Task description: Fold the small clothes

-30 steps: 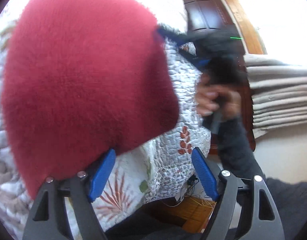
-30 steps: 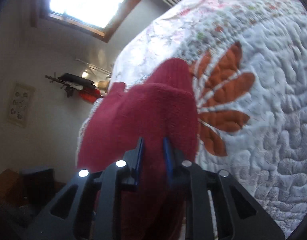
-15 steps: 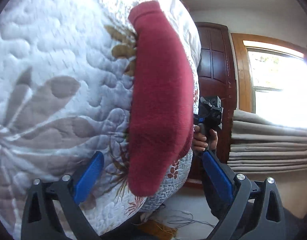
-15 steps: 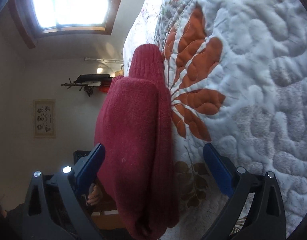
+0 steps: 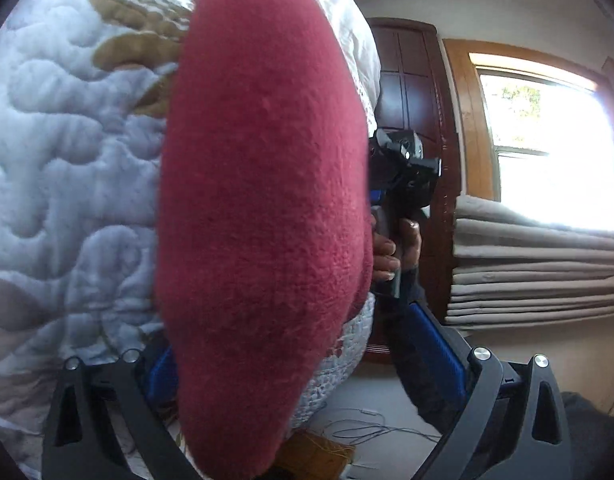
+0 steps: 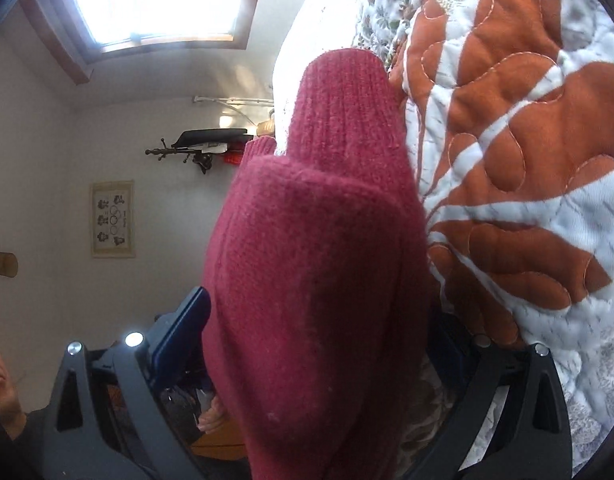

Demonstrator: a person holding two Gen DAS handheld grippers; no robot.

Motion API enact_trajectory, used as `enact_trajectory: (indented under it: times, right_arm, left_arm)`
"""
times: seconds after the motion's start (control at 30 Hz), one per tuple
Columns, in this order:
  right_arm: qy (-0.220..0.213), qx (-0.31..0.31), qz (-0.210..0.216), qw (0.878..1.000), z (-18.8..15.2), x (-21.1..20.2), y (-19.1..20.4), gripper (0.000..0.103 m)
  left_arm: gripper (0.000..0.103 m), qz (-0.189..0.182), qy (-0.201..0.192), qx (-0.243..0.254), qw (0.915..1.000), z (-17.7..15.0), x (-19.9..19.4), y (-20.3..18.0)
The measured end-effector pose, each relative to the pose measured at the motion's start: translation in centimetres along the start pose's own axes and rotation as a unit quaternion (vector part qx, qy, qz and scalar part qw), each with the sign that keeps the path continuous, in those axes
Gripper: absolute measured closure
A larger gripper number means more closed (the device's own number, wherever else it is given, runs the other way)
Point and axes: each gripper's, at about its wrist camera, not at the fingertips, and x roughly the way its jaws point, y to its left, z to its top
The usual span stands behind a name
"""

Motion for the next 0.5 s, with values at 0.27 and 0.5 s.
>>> enact_trajectory:
  times: [0.27,0.5]
  right_arm:
    - [-0.009,-0.036,-0.007,0.999,-0.6,-0.1,2.7,0.005]
    - [-0.006,-0.039,-0.047,0.998,0.1,1.9,3.2,0.005]
  left_arm:
    - [0.007,0.071,-0.005,-0.022,0.9972,0.0,0.9,-1.8]
    - [0.026,0.064,-0.002,-0.024,0.9977,0.6,1.6,-0.8]
